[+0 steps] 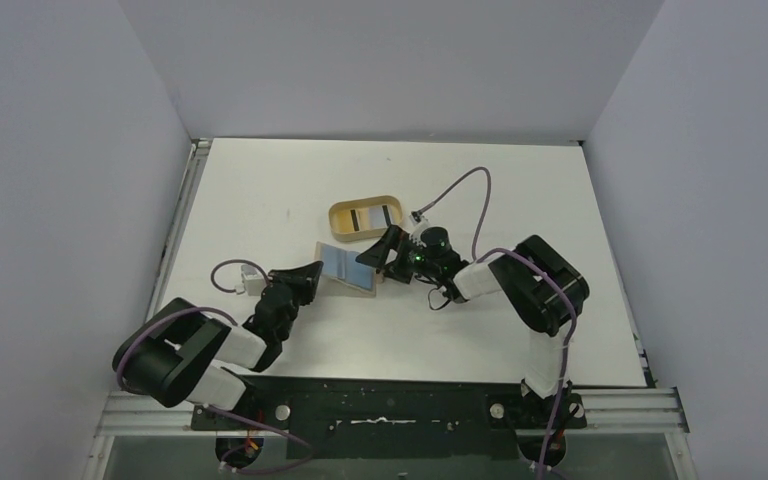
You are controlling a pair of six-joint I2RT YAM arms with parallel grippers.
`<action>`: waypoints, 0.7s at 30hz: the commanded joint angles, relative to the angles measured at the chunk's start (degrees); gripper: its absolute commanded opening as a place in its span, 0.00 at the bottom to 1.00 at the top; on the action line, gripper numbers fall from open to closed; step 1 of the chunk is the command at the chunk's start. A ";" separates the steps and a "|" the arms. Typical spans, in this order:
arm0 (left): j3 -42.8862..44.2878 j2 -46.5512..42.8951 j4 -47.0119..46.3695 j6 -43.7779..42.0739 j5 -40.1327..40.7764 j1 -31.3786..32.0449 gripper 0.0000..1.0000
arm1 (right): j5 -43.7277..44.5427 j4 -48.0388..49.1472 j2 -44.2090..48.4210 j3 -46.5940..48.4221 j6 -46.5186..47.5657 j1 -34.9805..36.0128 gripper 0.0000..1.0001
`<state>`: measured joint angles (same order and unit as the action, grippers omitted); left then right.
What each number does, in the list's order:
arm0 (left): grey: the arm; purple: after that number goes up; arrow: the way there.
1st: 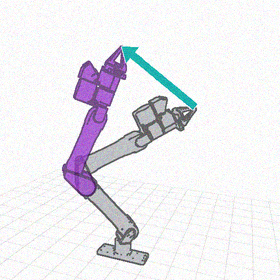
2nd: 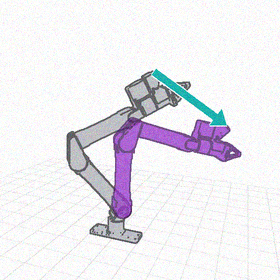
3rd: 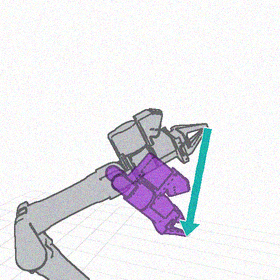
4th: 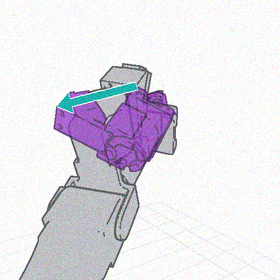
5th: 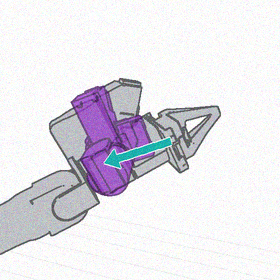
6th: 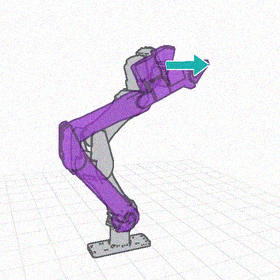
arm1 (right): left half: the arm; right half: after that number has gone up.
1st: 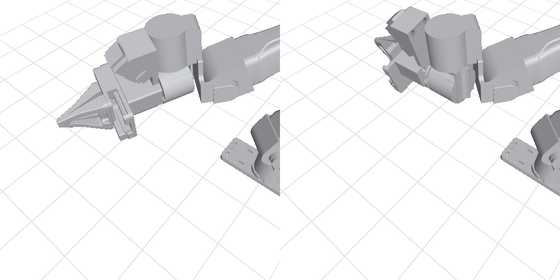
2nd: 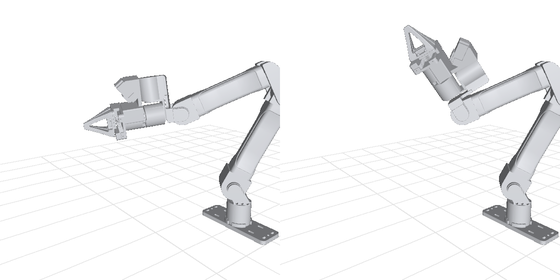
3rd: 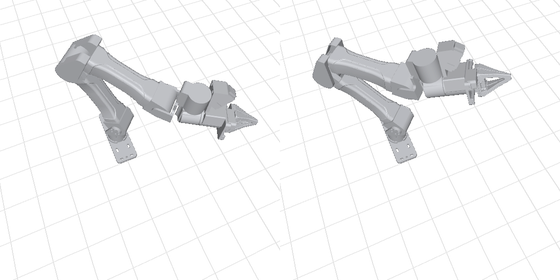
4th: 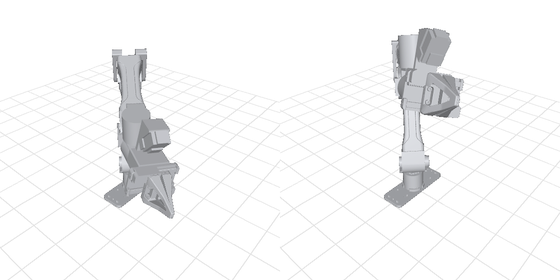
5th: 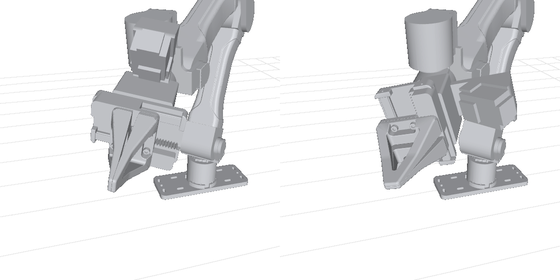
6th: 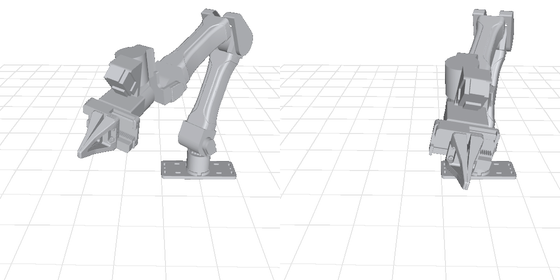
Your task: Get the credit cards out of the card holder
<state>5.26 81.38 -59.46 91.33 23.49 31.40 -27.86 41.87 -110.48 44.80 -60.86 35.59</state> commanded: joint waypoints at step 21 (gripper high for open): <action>3.63 -11.32 -0.61 1.29 -3.25 -0.90 0.00 | -1.32 21.36 -2.58 -5.35 -5.92 -1.60 0.99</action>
<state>6.66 70.85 -57.91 92.42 20.53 30.89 -28.84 53.91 -112.25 39.79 -66.30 34.41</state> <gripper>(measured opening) 0.050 0.990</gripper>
